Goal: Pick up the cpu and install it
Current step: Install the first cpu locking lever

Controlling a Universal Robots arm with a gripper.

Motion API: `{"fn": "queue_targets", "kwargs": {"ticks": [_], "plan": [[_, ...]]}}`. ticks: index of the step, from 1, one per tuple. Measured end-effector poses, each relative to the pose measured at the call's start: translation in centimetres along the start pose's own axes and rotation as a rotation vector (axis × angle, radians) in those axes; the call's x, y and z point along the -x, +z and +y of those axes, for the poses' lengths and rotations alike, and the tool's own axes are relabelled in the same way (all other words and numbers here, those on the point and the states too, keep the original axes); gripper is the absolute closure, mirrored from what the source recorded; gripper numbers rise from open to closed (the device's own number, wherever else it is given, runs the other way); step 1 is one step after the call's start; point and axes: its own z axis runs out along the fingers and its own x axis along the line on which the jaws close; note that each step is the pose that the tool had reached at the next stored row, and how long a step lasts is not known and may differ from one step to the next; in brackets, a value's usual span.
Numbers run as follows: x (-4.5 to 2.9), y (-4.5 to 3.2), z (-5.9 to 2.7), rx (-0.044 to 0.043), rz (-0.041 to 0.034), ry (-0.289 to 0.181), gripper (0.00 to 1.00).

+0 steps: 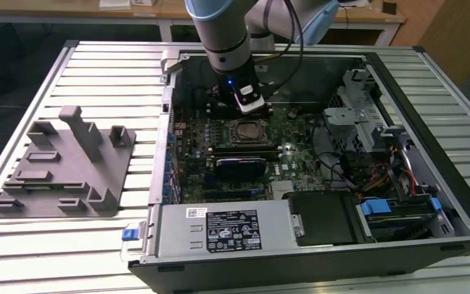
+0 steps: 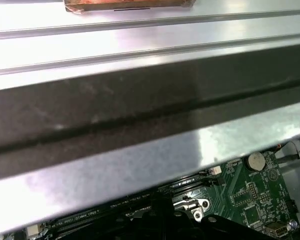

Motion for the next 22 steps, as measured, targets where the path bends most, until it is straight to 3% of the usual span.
{"fn": "queue_targets", "kwargs": {"ticks": [22], "plan": [[-0.09,0.51,-0.25,0.0052,-0.0252,-0.002,0.89]]}}
